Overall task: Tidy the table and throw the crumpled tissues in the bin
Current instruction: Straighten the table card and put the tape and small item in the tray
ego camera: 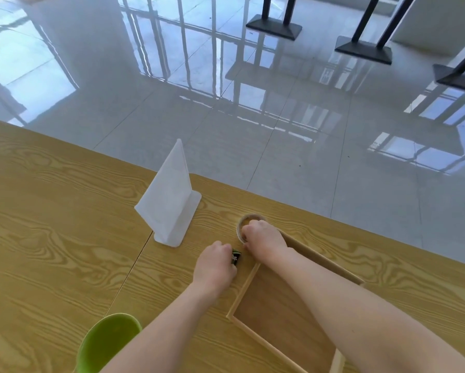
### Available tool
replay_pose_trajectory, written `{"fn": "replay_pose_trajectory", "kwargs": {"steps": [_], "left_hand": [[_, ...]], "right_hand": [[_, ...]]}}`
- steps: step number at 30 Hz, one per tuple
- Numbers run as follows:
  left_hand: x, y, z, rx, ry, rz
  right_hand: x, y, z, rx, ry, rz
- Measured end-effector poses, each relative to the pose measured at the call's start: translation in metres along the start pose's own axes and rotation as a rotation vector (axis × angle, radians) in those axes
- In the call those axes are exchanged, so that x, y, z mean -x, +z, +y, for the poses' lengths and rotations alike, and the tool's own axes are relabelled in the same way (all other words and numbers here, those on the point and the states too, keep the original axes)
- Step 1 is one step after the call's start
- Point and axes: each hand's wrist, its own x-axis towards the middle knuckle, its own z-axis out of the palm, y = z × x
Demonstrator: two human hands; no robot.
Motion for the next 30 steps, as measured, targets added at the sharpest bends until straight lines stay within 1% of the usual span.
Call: {"fn": "replay_pose_trajectory", "kwargs": {"steps": [4, 9, 13, 16, 19, 22, 26, 30], "left_hand": [[0.003, 0.002, -0.006, -0.030, 0.011, 0.062], [0.006, 0.006, -0.001, -0.051, 0.032, 0.083], [0.005, 0.003, -0.003, 0.103, -0.048, 0.087], [0.007, -0.004, -0.003, 0.211, -0.101, 0.101], [0.012, -0.011, 0.006, 0.296, -0.093, 0.145], [0.020, -0.016, 0.026, 0.356, -0.029, 0.177], [0.030, -0.014, 0.060, 0.304, 0.077, 0.129], [0.030, -0.001, 0.087, 0.081, 0.163, 0.059]], "right_hand": [[0.000, 0.002, -0.001, -0.002, -0.019, 0.011], [0.007, -0.005, -0.005, -0.018, -0.052, 0.057], [0.025, -0.013, -0.005, -0.089, -0.041, 0.189], [0.046, -0.017, -0.001, -0.150, -0.027, 0.256], [0.077, -0.016, 0.007, -0.180, 0.003, 0.313], [0.115, -0.009, 0.018, -0.205, 0.083, 0.342], [0.160, 0.008, 0.034, -0.232, 0.180, 0.310], [0.184, 0.022, 0.045, -0.223, 0.210, 0.264]]}}
